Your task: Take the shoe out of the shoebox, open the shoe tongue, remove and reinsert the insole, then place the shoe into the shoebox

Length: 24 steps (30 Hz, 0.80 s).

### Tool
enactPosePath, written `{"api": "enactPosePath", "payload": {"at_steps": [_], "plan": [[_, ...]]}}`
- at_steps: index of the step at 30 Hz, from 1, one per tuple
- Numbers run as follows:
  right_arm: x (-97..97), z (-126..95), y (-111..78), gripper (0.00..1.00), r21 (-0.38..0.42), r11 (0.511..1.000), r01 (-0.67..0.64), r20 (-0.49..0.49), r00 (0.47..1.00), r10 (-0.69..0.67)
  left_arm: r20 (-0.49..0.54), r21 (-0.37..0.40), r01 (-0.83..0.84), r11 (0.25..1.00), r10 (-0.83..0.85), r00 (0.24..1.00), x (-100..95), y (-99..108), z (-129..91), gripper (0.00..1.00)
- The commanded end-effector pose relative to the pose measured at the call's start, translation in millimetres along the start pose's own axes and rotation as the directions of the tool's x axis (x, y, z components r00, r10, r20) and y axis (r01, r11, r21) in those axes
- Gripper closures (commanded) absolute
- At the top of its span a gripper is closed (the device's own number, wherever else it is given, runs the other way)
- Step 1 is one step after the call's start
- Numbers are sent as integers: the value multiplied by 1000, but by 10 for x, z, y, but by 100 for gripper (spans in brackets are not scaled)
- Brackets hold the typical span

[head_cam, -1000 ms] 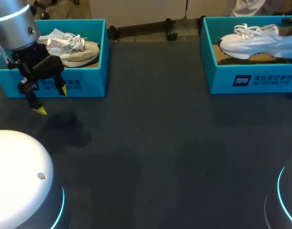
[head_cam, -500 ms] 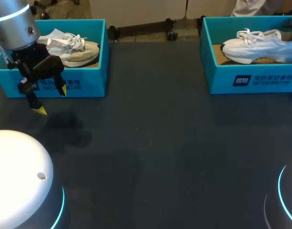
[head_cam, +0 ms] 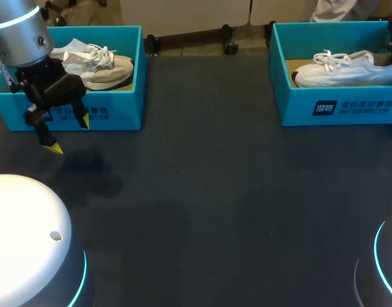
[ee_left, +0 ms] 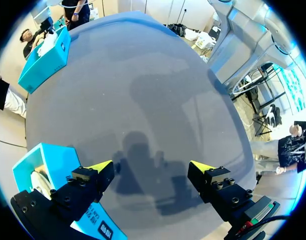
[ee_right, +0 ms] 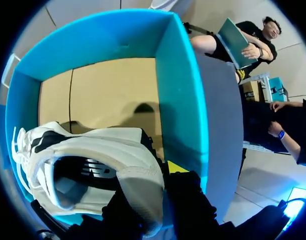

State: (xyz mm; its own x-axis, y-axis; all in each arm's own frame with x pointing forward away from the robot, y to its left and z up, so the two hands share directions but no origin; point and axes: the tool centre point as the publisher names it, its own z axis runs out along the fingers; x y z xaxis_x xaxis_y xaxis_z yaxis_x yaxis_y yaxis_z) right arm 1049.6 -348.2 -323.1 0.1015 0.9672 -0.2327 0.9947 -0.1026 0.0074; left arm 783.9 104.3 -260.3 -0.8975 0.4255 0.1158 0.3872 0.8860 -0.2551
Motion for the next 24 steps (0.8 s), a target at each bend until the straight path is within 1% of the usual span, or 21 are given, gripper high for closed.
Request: {"api": "enactPosePath", "payload": {"at_steps": [1, 4, 5, 18, 24], "plan": [[5, 66, -45, 100, -3, 1000, 2, -8, 1000, -2, -1, -2, 0, 1000, 0, 1000, 1, 2, -3, 0], [-7, 74, -87, 100, 2, 1000, 5, -20, 1000, -5, -1, -2, 0, 1000, 0, 1000, 1, 2, -3, 0], [-13, 53, -111, 100, 2, 1000, 15, -40, 999, -15, -1, -2, 0, 1000, 0, 1000, 1, 2, -3, 0], [-12, 56, -101, 100, 0, 1000, 11, -34, 999, -11, -1, -2, 0, 1000, 0, 1000, 1, 2, -3, 0], [-47, 147, -101, 100, -21, 1000, -11, -45, 999, 10, -1, -2, 0, 1000, 0, 1000, 1, 2, -3, 0]]}}
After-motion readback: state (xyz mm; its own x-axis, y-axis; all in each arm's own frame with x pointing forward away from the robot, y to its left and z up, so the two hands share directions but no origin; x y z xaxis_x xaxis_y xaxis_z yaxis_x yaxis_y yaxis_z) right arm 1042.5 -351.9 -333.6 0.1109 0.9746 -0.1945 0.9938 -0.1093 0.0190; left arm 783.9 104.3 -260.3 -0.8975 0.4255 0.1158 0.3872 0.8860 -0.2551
